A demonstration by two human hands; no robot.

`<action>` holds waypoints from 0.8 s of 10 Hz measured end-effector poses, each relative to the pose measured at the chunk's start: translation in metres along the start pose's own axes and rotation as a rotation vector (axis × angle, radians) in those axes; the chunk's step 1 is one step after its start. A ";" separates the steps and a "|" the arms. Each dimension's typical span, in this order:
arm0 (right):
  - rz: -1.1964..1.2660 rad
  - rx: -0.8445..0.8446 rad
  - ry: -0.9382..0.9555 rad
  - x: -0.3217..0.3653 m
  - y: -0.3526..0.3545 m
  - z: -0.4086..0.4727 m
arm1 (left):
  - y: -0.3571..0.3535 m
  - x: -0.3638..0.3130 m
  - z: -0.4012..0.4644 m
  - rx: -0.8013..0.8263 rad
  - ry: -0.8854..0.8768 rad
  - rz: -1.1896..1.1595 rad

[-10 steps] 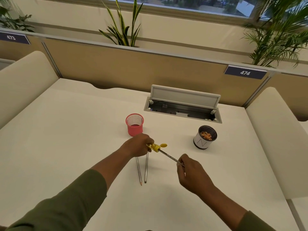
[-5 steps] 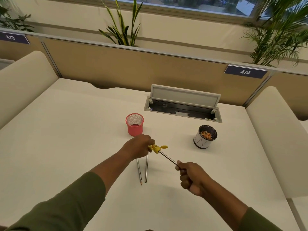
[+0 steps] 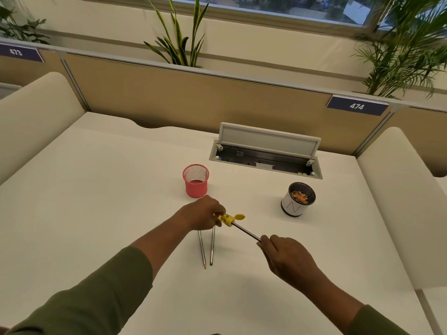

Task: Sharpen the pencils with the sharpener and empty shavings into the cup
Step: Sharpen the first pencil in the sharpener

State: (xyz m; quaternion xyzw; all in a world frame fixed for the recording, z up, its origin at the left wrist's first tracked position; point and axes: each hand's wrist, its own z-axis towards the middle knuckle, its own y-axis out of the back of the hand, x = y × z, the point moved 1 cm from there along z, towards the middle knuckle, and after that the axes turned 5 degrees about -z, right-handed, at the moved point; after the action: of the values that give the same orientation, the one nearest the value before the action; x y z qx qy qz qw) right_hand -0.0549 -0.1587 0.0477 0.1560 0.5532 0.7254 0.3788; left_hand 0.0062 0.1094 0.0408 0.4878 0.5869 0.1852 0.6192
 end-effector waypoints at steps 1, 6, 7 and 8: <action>0.301 0.081 -0.202 0.013 0.000 0.001 | -0.003 -0.002 0.000 -0.033 -0.005 0.000; 0.484 0.201 -0.401 0.022 0.005 0.019 | -0.001 0.008 0.000 -0.084 0.051 -0.047; 0.194 0.122 -0.157 0.010 -0.005 0.011 | -0.002 0.009 0.000 -0.066 0.051 -0.057; 0.089 0.041 -0.091 0.003 -0.007 0.012 | -0.006 0.006 -0.001 -0.091 0.036 -0.092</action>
State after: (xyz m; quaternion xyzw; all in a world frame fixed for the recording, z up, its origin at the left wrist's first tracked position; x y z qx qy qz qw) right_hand -0.0465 -0.1481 0.0448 0.2211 0.5427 0.7222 0.3675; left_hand 0.0045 0.1124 0.0327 0.4281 0.6109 0.1918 0.6378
